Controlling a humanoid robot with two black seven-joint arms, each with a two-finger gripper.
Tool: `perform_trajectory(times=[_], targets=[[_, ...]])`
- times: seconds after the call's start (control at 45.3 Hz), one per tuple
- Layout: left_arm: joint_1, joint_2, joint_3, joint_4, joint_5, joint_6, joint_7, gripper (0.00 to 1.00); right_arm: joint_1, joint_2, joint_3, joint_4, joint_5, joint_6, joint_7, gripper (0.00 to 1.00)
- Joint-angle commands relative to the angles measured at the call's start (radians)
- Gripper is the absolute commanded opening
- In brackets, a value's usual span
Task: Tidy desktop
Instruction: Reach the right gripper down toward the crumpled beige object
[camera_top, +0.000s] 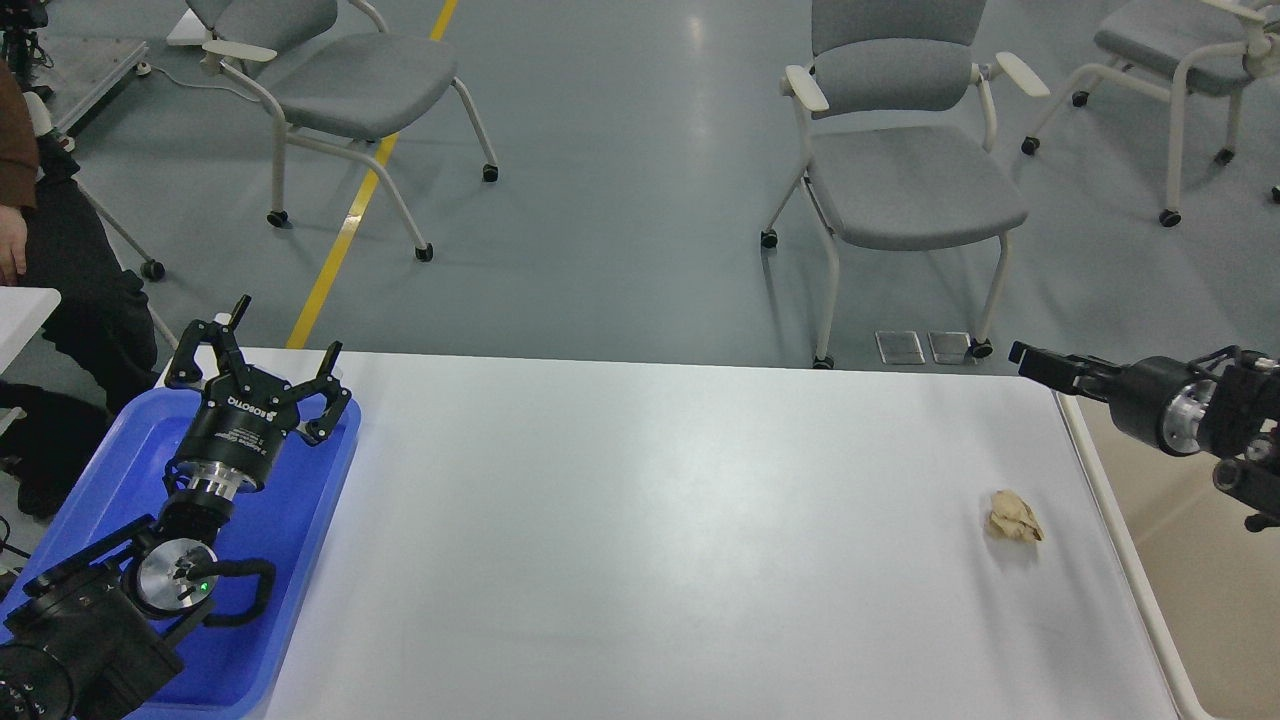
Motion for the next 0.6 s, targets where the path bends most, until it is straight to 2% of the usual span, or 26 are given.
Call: perform_trajectory(times=[0.0, 0.132, 0.574], targets=[[0.000, 0.000, 0.000, 0.000, 0.000, 0.000, 0.000, 0.98, 0.032, 0.170, -0.368, -0.217, -0.111, -0.143, 0.000, 0.99], [0.000, 0.000, 0.000, 0.000, 0.000, 0.000, 0.000, 0.98, 0.011, 0.210, -0.438, -0.259, -0.105, -0.192, 0.002, 0.99], [0.000, 0.000, 0.000, 0.000, 0.000, 0.000, 0.000, 0.98, -0.055, 0.260, -0.455, -0.246, -0.113, -0.183, 0.009, 0.99]])
